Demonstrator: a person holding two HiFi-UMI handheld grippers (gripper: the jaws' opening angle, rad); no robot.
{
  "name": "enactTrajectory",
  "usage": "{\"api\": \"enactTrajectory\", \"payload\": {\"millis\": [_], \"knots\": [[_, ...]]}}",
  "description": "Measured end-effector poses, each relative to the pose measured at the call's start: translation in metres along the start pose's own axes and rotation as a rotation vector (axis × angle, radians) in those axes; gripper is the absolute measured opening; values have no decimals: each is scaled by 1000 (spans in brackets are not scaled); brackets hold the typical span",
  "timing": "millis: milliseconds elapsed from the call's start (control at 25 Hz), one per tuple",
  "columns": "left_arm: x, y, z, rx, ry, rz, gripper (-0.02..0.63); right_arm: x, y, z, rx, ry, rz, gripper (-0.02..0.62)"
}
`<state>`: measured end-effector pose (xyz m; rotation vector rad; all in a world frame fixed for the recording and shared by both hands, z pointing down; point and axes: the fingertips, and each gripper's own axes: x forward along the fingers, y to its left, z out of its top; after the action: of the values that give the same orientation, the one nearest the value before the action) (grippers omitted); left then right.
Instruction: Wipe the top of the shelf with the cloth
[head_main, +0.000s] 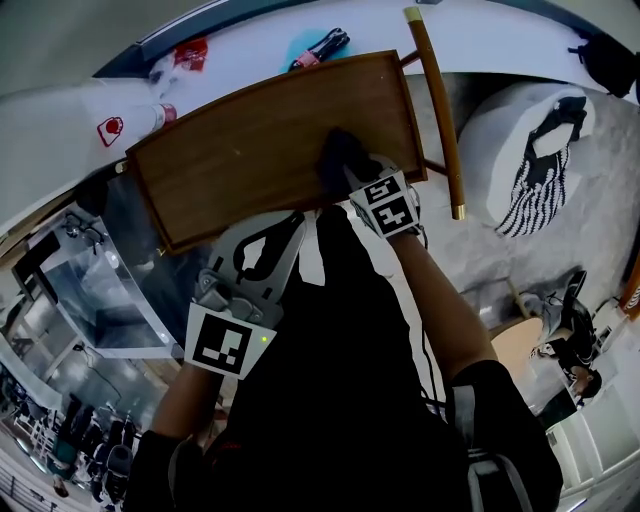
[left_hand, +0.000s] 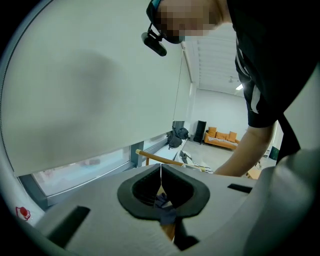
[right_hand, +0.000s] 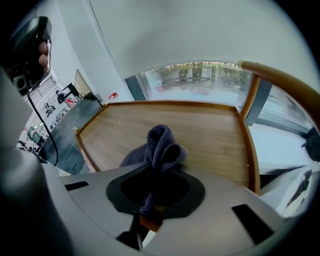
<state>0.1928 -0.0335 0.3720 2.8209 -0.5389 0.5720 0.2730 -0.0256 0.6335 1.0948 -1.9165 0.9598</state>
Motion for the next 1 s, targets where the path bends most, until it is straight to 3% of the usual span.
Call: {"api": "enactTrajectory", "payload": {"millis": [560,1000], "knots": [[0,-4,22,33,-32,-4,23,-23,-36,-10,20,30,-94,48],[-55,25,30,89,-58,84,23,-55,-24,45,-11,-72,-127,46]]}}
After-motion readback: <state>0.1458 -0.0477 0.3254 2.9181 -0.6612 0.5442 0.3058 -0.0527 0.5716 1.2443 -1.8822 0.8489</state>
